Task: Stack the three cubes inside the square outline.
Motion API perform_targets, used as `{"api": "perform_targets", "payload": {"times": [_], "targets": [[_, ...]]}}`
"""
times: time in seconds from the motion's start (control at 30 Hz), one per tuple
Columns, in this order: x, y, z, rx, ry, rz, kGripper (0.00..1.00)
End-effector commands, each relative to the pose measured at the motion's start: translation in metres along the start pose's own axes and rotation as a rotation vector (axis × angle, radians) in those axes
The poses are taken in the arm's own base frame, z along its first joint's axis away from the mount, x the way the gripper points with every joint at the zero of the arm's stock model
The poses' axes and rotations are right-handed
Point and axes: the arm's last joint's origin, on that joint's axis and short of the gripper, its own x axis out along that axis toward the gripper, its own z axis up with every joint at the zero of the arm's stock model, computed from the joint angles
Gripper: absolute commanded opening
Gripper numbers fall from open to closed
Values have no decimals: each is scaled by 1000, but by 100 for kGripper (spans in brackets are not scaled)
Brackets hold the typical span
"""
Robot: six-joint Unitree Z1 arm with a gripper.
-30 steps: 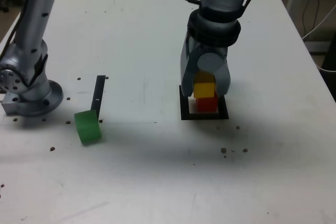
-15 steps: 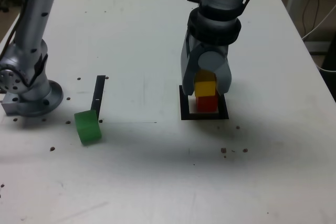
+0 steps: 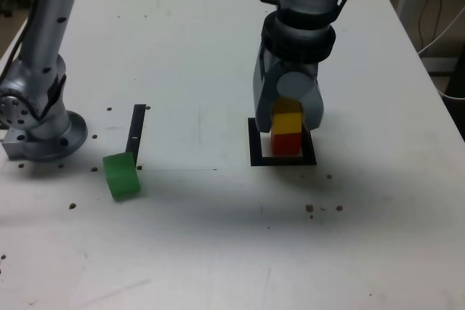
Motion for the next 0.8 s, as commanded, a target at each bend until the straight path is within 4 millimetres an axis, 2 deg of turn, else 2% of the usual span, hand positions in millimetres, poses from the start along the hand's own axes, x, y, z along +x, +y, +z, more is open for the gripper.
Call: {"api": "perform_targets", "payload": {"times": [0.0, 0.1, 0.17, 0.4, 0.77], "targets": [[-1, 1, -1, -3, -11, 0, 90], [2, 1, 0, -5, -22, 1, 98], [4, 1, 1, -6, -28, 2, 99], [0, 2, -3, -9, -40, 6, 99], [-10, 5, -25, -38, -50, 14, 99]]}}
